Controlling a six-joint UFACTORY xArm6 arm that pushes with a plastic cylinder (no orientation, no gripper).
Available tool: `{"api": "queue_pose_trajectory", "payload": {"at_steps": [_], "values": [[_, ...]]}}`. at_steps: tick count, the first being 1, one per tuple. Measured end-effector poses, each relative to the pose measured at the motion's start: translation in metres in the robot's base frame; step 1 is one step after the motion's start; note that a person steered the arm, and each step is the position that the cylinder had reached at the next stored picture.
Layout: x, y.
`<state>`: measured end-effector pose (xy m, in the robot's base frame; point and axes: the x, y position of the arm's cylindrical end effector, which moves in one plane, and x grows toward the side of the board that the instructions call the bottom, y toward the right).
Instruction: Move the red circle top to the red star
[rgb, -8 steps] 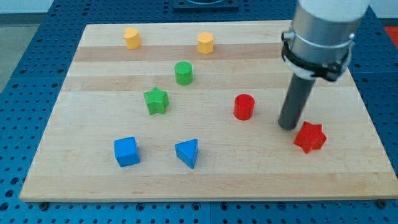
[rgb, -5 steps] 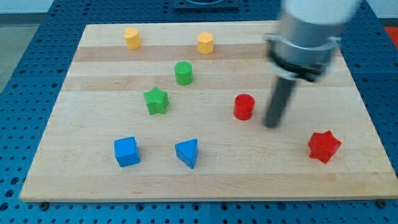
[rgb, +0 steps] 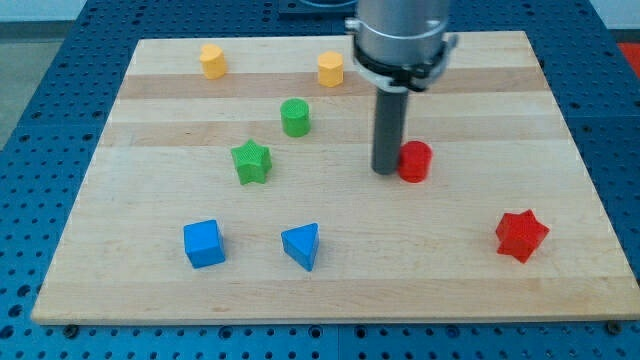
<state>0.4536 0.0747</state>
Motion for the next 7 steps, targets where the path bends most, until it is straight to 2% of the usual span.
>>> {"api": "queue_pose_trajectory", "payload": {"at_steps": [1,2,3,4,6,7], "values": [[0.010,0.045],[-0.018,0.010],[-0.020,0.045],[0.008,0.102],[0.014,0.042],[0.062,0.070]]}}
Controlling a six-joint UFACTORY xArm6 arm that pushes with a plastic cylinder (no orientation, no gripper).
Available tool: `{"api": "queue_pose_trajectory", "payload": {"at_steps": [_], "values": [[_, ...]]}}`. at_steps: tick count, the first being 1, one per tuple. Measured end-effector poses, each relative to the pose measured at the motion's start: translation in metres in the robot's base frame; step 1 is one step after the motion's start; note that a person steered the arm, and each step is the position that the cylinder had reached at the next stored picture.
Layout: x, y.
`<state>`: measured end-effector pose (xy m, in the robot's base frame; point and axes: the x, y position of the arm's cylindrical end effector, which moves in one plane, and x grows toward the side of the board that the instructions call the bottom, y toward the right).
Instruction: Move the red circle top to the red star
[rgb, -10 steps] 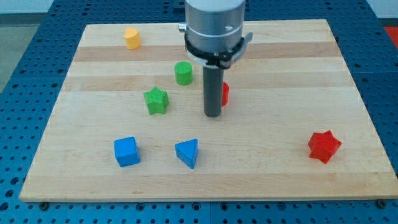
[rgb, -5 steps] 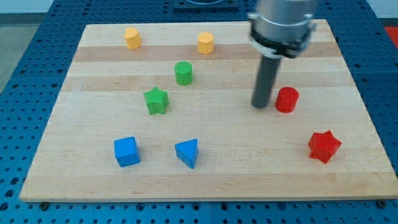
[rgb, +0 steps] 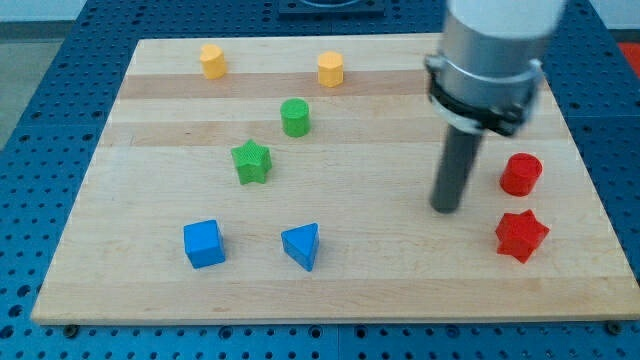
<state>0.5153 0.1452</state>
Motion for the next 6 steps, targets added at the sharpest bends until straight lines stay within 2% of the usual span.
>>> {"api": "queue_pose_trajectory", "payload": {"at_steps": [1,2,4,6], "values": [[0.007,0.074],[-0.003,0.111],[-0.064,0.106],[-0.044,0.072]]}}
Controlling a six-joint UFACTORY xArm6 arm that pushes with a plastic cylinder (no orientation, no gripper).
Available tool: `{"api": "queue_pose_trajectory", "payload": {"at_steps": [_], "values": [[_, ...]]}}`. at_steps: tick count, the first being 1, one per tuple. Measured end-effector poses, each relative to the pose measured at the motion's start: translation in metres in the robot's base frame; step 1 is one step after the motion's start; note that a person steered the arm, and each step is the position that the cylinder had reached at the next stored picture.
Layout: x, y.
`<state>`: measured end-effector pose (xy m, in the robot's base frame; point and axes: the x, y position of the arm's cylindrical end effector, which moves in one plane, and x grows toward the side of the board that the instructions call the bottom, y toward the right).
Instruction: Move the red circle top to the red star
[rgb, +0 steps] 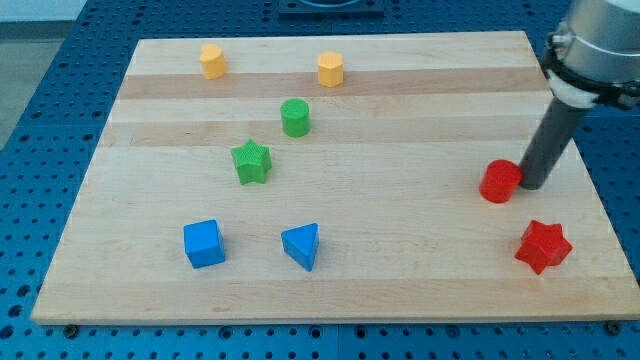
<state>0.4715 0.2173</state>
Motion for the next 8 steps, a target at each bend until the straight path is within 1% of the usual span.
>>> {"api": "queue_pose_trajectory", "payload": {"at_steps": [1,2,3,4,5,6,7,8], "values": [[0.025,0.015],[0.027,-0.070],[0.030,-0.112],[0.019,-0.101],[0.001,-0.105],[-0.029,-0.137],[-0.006,-0.095],[0.027,-0.073]]}}
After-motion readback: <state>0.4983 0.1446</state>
